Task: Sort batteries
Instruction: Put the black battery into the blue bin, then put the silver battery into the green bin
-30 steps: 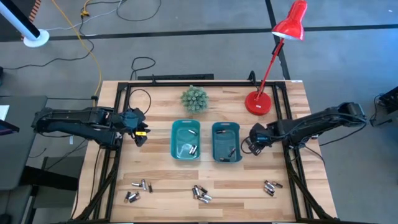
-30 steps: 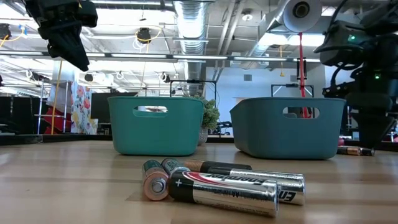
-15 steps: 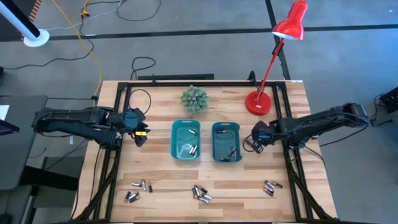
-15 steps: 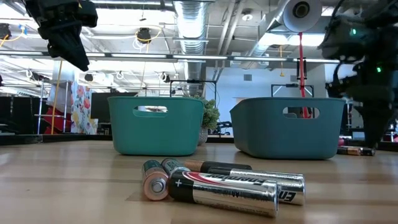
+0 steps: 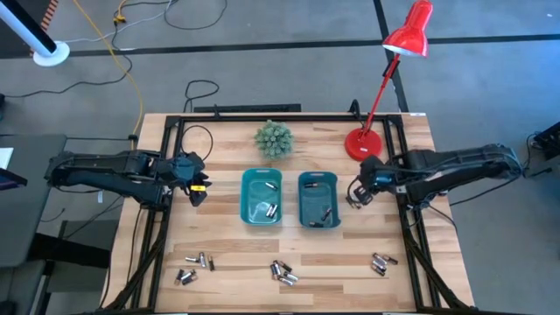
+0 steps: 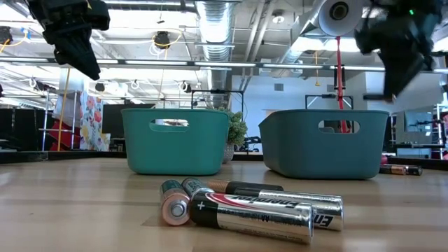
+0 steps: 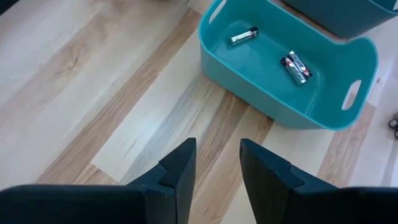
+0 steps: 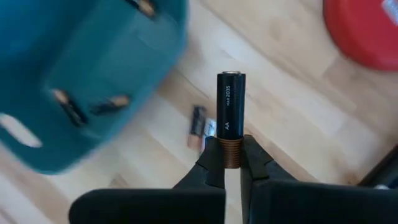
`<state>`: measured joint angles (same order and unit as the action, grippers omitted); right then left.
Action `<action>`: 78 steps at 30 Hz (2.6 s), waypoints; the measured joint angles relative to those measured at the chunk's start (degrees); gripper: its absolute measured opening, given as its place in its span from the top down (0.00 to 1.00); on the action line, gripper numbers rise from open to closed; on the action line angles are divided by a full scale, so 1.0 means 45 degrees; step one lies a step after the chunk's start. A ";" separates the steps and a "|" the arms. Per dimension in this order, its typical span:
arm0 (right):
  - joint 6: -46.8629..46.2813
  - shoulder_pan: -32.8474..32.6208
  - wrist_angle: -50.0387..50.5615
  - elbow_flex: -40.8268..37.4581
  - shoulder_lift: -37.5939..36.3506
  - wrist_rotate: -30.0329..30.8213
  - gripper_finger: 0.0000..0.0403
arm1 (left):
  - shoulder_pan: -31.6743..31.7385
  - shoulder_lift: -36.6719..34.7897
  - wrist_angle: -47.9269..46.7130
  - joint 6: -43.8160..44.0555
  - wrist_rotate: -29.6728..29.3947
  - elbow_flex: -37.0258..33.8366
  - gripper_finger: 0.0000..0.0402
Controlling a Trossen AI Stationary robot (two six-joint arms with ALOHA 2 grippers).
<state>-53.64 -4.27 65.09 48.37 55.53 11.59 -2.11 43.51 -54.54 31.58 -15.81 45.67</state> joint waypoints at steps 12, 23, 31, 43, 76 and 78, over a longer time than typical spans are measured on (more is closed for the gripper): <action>0.2122 0.0337 0.0397 0.4627 0.3507 0.0803 0.97 | 0.0002 -0.0002 0.0000 0.0171 0.0005 0.0000 0.70; 0.3532 0.0362 -0.1147 0.5976 0.7551 -0.0926 0.97 | 0.0005 -0.0002 0.0000 0.0173 0.0005 0.0000 0.70; 0.3500 0.0228 -0.1978 0.5976 0.9751 -0.1728 0.97 | 0.0005 0.0000 0.0000 -0.0197 0.0005 0.0000 0.70; 0.3533 0.0530 -0.3979 0.5403 1.1493 -0.3084 0.98 | 0.0002 -0.0002 -0.0005 -0.0250 0.0010 0.0000 0.70; 0.1865 0.0471 -0.3351 0.4960 0.8624 -0.1324 0.70 | 0.0000 -0.0005 -0.0005 -0.0260 0.0010 0.0000 0.70; 0.1611 0.0435 -0.2838 0.4960 0.7903 -0.0834 0.70 | 0.0001 -0.0005 -0.0005 -0.0260 0.0010 0.0000 0.70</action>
<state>-46.39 -2.32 52.32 70.70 91.10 7.84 -2.11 43.48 -54.57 30.41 -15.77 45.67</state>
